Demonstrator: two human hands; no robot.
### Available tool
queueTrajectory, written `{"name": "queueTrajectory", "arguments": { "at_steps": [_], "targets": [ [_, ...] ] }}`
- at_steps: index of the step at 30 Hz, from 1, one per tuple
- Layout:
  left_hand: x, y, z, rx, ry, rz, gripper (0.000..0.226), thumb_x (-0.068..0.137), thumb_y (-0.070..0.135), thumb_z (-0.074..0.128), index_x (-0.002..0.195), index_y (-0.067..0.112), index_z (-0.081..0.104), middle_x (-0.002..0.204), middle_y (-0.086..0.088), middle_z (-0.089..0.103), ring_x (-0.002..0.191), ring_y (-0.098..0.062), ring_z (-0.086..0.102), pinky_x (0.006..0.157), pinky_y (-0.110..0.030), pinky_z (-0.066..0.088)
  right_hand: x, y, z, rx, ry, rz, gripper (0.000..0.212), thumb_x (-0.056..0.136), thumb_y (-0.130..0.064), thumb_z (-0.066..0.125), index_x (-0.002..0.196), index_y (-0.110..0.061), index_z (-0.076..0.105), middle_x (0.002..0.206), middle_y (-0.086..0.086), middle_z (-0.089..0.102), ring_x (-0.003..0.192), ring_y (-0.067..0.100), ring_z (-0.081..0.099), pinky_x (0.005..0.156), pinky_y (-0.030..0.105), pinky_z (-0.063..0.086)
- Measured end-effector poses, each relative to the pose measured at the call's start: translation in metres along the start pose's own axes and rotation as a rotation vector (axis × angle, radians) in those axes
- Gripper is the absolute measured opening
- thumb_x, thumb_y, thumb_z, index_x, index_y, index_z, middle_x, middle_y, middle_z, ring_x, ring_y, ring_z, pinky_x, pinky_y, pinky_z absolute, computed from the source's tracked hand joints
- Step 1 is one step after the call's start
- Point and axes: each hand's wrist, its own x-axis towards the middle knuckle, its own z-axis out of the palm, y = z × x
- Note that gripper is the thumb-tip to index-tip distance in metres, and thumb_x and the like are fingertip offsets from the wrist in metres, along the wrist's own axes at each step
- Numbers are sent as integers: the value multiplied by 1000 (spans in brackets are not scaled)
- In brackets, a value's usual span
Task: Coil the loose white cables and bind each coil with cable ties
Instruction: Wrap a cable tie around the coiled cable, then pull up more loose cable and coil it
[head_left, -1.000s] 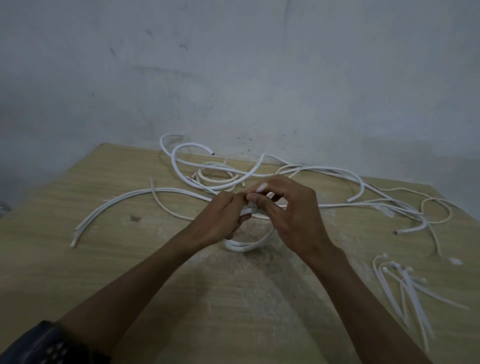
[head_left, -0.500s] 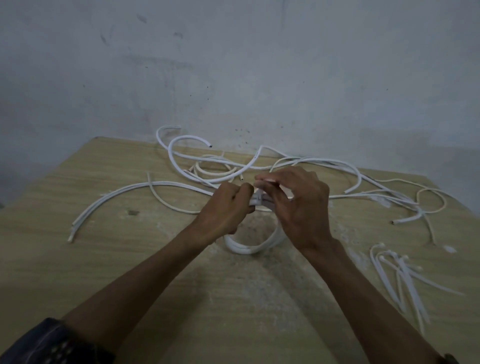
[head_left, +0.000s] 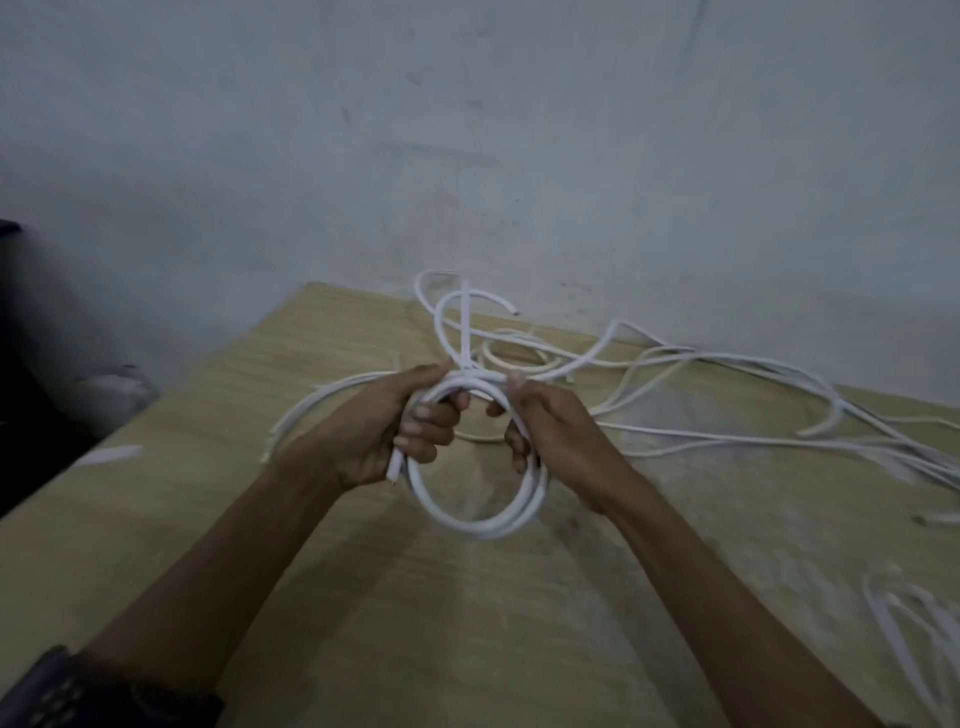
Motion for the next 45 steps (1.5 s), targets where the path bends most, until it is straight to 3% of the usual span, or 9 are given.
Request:
{"name": "queueTrajectory", "arguments": {
  "at_steps": [3,9,13,18,24,30,34,39,45],
  "targets": [
    [-23,2,-25,26,208,87,44,100,43,43,87,4,57,58,5,29,42,-2,29,31,-12,25,21,3,53,143,38,147,48,105,-42,43,78,-8,66,43,-4,43,39,14,38,46,26,34],
    [-71,-4,-92,409,915,402,52,102,43,47,72,5,64,46,3,33,35,-9,29,39,-14,20,41,-9,176,302,98,303,55,104,-46,42,67,-13,65,36,-8,45,34,12,43,47,27,38],
    [-102,9,-138,517,1003,334,49,99,46,53,73,6,61,49,0,38,38,-13,32,36,-15,24,40,-3,234,272,40,336,52,100,-55,36,81,-16,64,68,5,65,66,30,62,70,42,51],
    [-133,36,-167,1076,1181,463,49,98,44,55,67,7,61,59,-2,66,42,-20,56,44,-25,47,51,-14,261,-309,4,-33,32,103,-35,40,105,-8,58,109,18,65,103,37,60,85,43,48],
    [-143,37,-207,1486,1203,258,54,93,44,63,53,11,47,49,0,44,51,-12,47,49,-24,31,54,-10,260,-607,-116,-143,44,102,-51,40,96,-15,64,104,11,65,99,34,62,76,37,45],
    [-121,34,-205,1534,1220,272,23,87,42,71,83,20,69,78,0,67,77,-19,65,64,-28,41,61,-2,224,-763,-101,-86,26,100,-40,48,106,-16,56,110,11,65,104,36,61,83,41,47],
    [-87,43,-172,1691,1111,525,21,90,37,67,87,17,68,83,-4,67,80,-24,63,72,-35,48,59,1,197,-509,-131,-153,15,95,-34,57,96,-19,61,90,5,70,92,29,65,78,40,52],
    [-1,36,-133,1733,763,371,27,89,39,67,102,16,65,99,-5,65,95,-26,61,82,-36,47,74,18,133,-476,128,-136,10,92,-32,60,88,-23,63,82,0,69,85,26,67,72,37,51],
    [92,33,-61,1533,549,440,35,88,38,70,109,11,63,97,-4,72,95,-23,64,84,-35,49,123,33,21,-689,515,-168,17,91,-25,65,103,-14,59,111,11,55,96,34,60,77,40,47]
  ]
}}
